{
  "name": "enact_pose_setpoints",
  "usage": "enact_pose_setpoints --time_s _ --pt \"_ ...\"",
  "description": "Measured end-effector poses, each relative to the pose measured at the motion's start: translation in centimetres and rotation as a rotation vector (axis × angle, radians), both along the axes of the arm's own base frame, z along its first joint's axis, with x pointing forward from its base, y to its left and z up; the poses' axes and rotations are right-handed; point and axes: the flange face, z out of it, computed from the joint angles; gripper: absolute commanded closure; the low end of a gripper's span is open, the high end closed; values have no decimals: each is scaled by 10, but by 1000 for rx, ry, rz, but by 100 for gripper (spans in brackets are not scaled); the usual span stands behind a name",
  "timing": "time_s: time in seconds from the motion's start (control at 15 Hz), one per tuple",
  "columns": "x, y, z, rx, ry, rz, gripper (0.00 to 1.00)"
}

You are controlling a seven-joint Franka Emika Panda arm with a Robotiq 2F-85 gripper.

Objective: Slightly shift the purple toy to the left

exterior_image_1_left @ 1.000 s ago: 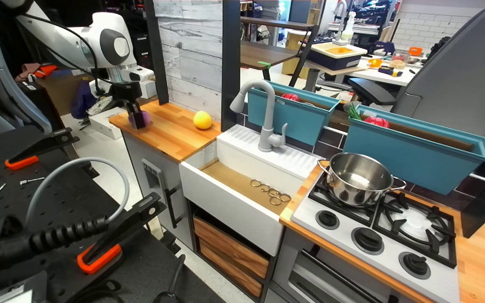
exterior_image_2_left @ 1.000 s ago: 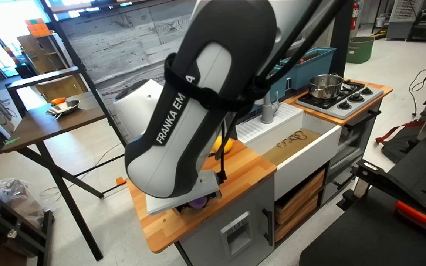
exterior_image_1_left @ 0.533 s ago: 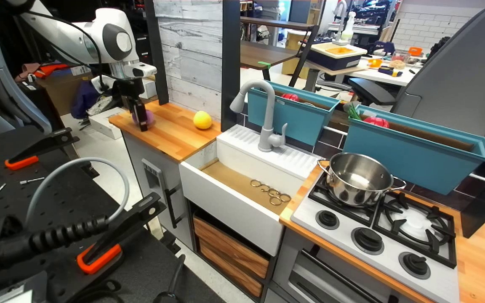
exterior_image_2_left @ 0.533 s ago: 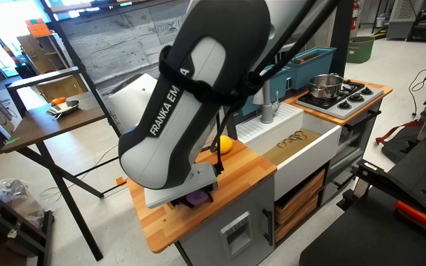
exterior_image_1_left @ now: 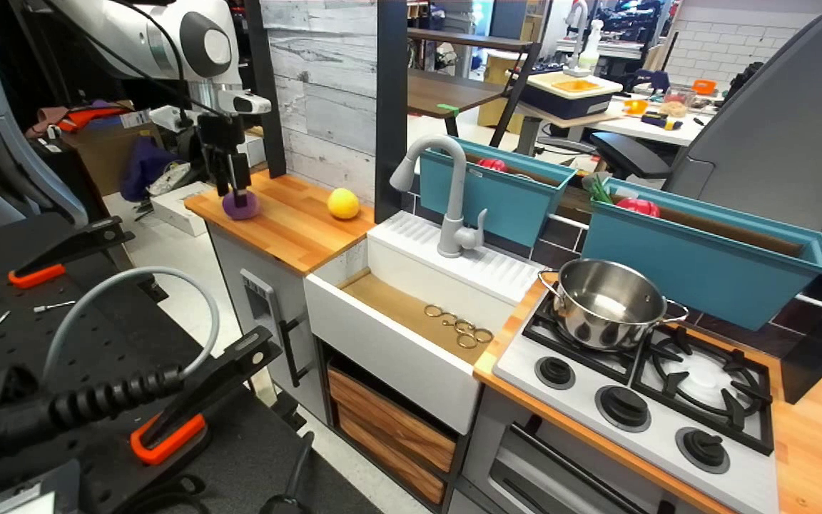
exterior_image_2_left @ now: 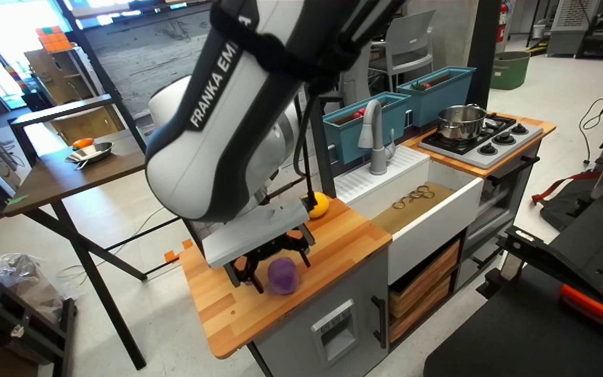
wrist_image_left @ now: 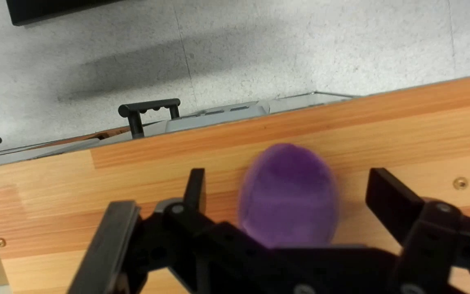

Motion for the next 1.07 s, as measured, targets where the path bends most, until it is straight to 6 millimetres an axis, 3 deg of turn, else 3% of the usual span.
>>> enact_pose_setpoints --time_s 0.27,0.47,0.8,0.93,1.07 --pt "-7 -3 38 73 136 107 0" --pt "-14 -5 85 111 165 169 0" --pt "-27 -15 170 110 67 177 0" --pt "-39 -24 192 109 56 170 0" --pt "-48 -30 202 103 58 168 0"
